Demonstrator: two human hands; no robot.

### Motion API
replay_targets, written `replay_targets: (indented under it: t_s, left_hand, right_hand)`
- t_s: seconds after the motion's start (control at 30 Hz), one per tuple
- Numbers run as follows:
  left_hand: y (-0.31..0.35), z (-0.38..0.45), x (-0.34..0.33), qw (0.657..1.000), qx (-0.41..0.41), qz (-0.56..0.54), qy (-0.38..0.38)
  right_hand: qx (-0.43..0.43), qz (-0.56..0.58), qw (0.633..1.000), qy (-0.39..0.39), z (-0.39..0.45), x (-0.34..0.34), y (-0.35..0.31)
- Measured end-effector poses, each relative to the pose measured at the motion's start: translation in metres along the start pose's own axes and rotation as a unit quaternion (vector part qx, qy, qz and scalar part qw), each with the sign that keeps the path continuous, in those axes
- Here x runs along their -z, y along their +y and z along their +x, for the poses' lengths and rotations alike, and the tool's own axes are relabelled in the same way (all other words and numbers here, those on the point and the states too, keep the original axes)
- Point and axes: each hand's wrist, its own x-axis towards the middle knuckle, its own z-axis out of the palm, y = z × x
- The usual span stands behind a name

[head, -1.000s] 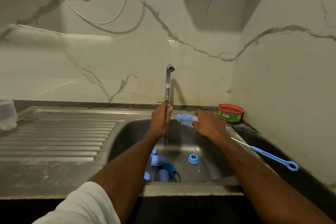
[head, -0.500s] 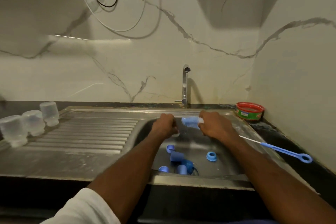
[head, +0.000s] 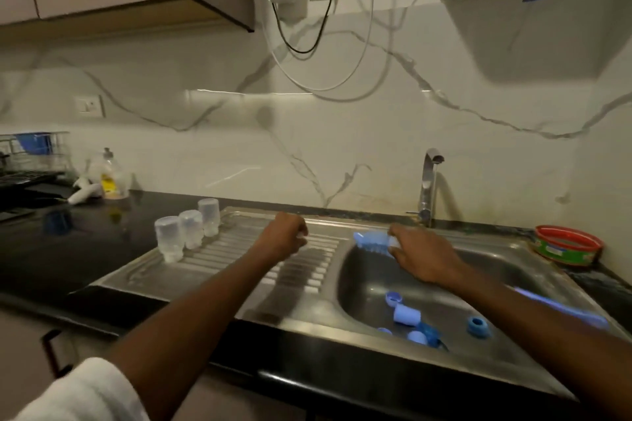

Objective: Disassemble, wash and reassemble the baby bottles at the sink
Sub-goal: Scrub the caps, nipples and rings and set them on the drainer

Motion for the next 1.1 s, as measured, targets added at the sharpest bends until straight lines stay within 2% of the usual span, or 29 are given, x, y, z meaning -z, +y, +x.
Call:
replay_targets:
  t_s: [0.2, 0.27, 0.53, 0.8, 1.1]
  left_hand:
    - [-0.060, -0.026, 0.053, 0.996, 0.047, 0.071, -0.003]
    - [-0.076, -0.036, 0.065, 0.995, 0.059, 0.078, -0.006]
    - [-0.137, -0.062, 0.083, 0.984, 0.118, 0.135, -0.002]
    - [-0.163, -0.063, 0.077, 0.978, 0.134, 0.158, -0.031]
    - [-0.159, -0.064, 0.066, 0.973, 0.139, 0.176, -0.055]
  right_hand:
    - [0.068, -0.056, 0.996, 0.004, 0.048, 0.002, -0.095]
    - [0.081, -0.038, 0.996, 0.006, 0.056, -0.010, -0.129]
    - [-0.003, 0.044, 0.999, 0.024, 0.065, -0.081, -0.234]
    - [0.007, 0.042, 0.997, 0.071, 0.076, -0.093, -0.237]
    - [0.010, 0.062, 0.995, 0.082, 0.067, -0.088, -0.240]
